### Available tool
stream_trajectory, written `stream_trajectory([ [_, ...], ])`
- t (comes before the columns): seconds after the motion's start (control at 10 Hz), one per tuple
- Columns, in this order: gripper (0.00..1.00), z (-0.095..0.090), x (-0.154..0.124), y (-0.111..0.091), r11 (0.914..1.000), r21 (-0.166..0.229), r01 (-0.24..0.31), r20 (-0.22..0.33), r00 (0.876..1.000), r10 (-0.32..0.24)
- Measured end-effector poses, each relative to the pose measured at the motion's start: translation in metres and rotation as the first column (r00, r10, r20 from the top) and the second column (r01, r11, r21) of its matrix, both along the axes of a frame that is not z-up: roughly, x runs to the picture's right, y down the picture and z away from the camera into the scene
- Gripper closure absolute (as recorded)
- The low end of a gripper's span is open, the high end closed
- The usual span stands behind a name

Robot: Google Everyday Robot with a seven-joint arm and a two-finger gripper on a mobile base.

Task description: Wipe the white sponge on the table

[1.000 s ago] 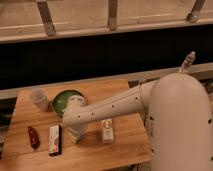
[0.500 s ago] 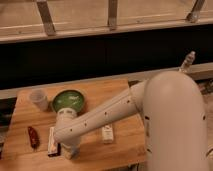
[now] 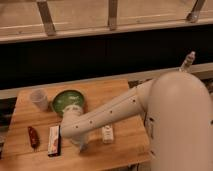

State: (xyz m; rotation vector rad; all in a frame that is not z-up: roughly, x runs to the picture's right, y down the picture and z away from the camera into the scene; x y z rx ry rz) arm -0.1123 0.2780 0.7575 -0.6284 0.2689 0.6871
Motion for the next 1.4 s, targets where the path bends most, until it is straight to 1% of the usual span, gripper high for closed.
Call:
stream_trajectory([
  [0.2,1.0,0.023,0.032,-0.029,0.9994,0.019,-0.03,-0.057,0.998,0.031],
  [0.3,1.0,0.034,0.046,-0.043,0.9979,0.027,-0.059,-0.078,0.995,0.061],
  [0.4,1.0,0.046,0.061,-0.061,0.9942,0.043,-0.099,-0.095,0.99,0.103],
  [0.5,1.0,0.055,0.067,-0.077,0.9916,0.062,-0.114,-0.103,0.987,0.12],
  [0.6,1.0,0.06,0.065,-0.086,0.9911,0.067,-0.115,-0.099,0.988,0.122],
  [0.8,1.0,0.071,0.045,-0.1,0.9929,0.072,-0.095,-0.067,0.993,0.099],
  [1.0,1.0,0.07,0.027,-0.098,0.9956,0.065,-0.067,-0.039,0.997,0.07],
  [1.1,1.0,0.066,0.016,-0.092,0.9967,0.061,-0.054,-0.014,0.998,0.055],
  [1.3,1.0,0.044,-0.012,-0.067,0.999,0.036,-0.026,0.046,0.999,0.024],
  [1.4,1.0,0.027,-0.022,-0.048,0.9998,0.021,-0.004,0.071,0.997,0.002],
])
